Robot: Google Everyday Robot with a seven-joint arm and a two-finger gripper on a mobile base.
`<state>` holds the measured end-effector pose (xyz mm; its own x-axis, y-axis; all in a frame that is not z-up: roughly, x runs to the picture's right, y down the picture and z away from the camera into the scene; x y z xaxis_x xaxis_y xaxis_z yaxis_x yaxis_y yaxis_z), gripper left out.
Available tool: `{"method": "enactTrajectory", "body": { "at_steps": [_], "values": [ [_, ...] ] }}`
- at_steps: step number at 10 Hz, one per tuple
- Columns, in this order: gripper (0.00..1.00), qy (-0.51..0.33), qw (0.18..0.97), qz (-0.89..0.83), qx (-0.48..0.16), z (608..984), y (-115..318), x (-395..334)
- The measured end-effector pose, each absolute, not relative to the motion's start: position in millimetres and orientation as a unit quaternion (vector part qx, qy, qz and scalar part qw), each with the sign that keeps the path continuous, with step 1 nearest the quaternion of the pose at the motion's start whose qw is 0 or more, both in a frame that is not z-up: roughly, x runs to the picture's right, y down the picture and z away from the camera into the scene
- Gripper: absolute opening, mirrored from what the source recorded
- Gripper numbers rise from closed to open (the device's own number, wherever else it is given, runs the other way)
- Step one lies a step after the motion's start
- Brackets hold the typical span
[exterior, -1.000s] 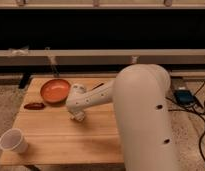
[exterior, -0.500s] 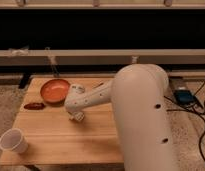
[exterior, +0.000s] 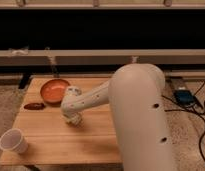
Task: Wipe the white sponge on the table
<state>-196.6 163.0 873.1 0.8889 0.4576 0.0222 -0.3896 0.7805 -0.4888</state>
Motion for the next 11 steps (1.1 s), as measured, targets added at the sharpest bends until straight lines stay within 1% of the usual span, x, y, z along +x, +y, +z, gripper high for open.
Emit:
{"method": "enactTrajectory", "body": {
  "at_steps": [3, 5, 9, 10, 11],
  "values": [
    [0.0, -0.073, 0.943, 0.196, -0.26, 848.0, 193.6, -213.1],
    [0.0, -0.073, 0.942, 0.187, -0.269, 830.7, 210.1, -204.7],
    [0.01, -0.063, 0.938, 0.213, -0.268, 818.6, 209.7, -167.5],
    [0.05, -0.058, 0.936, 0.223, -0.266, 821.4, 204.2, -158.7],
    [0.16, -0.054, 0.935, 0.234, -0.263, 825.1, 193.3, -148.2]
  ]
}}
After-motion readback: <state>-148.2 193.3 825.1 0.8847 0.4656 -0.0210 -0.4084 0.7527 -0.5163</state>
